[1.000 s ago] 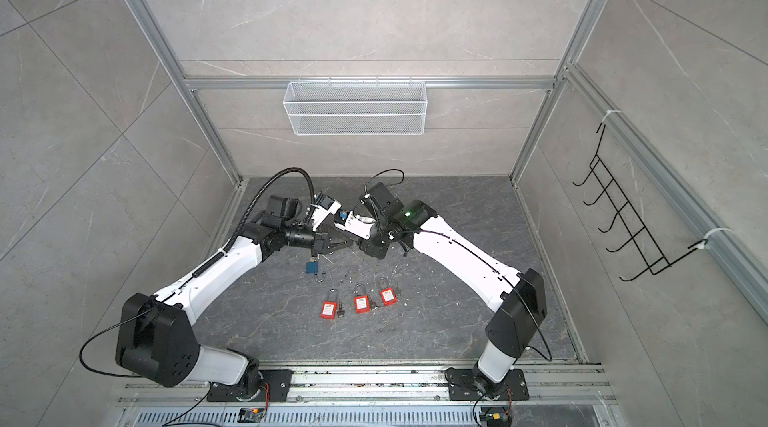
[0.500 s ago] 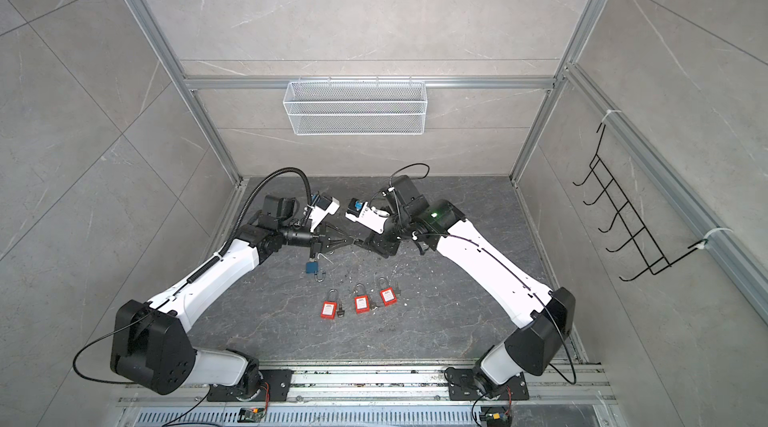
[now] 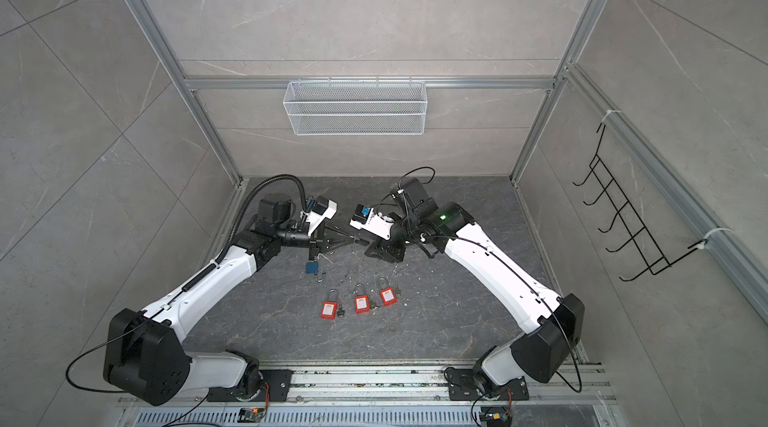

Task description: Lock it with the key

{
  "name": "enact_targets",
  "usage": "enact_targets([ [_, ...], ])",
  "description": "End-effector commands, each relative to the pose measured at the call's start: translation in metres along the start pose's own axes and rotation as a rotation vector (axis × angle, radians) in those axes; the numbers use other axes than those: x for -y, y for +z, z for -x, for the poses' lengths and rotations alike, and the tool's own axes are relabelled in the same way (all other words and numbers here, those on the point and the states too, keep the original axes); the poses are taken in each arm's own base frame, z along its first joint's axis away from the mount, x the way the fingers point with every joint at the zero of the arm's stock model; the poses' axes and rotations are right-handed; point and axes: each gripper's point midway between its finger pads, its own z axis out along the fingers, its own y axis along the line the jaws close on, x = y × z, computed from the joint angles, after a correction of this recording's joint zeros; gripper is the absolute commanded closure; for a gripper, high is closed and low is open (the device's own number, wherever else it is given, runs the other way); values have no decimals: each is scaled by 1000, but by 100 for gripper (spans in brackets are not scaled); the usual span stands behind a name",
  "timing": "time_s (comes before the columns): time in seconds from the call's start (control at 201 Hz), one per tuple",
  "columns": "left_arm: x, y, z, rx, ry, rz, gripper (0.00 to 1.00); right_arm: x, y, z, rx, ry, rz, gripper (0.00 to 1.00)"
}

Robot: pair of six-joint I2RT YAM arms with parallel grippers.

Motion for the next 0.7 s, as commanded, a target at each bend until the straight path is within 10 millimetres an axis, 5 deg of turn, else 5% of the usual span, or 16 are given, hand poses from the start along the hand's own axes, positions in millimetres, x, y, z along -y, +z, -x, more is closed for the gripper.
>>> enact_targets([
  [0.0,20,-3,23,53,154,-46,100,-3,9,-5,-21,16,43,55],
  [0.284,31,1,22,44,171,-60,100,13,13,-2,-17,20,-28,64],
  [0.697,29,1,23,39,176,-47,100,-8,13,-4,-1,-69,6,68],
])
